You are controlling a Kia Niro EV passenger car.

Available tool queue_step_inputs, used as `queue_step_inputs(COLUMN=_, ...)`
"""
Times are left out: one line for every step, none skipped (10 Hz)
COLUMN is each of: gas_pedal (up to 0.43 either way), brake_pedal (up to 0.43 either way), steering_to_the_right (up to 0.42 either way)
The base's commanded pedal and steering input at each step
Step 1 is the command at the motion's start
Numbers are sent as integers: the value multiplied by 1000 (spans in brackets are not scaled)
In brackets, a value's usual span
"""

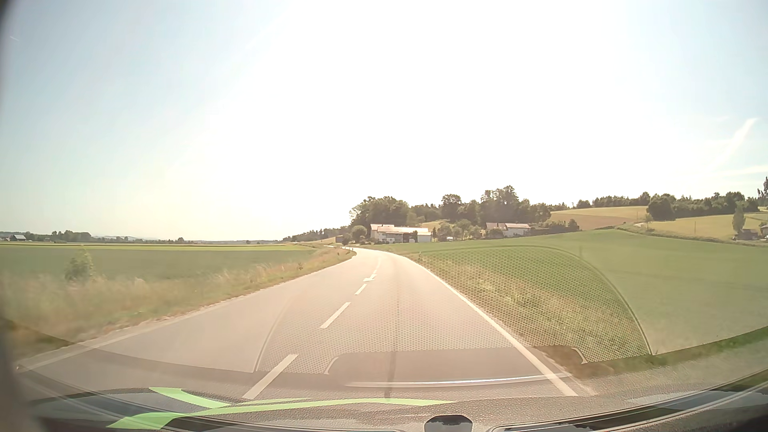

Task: Follow the waypoints while adhering to traffic rules and regulations

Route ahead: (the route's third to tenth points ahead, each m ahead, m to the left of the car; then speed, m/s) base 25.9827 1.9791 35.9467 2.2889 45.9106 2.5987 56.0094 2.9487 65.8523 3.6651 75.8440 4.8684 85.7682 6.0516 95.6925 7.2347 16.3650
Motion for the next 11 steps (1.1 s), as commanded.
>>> queue_step_inputs(gas_pedal=378, brake_pedal=0, steering_to_the_right=-3)
queue_step_inputs(gas_pedal=378, brake_pedal=0, steering_to_the_right=-4)
queue_step_inputs(gas_pedal=370, brake_pedal=0, steering_to_the_right=-4)
queue_step_inputs(gas_pedal=311, brake_pedal=0, steering_to_the_right=-6)
queue_step_inputs(gas_pedal=299, brake_pedal=0, steering_to_the_right=-10)
queue_step_inputs(gas_pedal=299, brake_pedal=0, steering_to_the_right=-14)
queue_step_inputs(gas_pedal=311, brake_pedal=0, steering_to_the_right=-14)
queue_step_inputs(gas_pedal=331, brake_pedal=0, steering_to_the_right=-12)
queue_step_inputs(gas_pedal=350, brake_pedal=0, steering_to_the_right=-11)
queue_step_inputs(gas_pedal=350, brake_pedal=0, steering_to_the_right=-11)
queue_step_inputs(gas_pedal=339, brake_pedal=0, steering_to_the_right=-11)
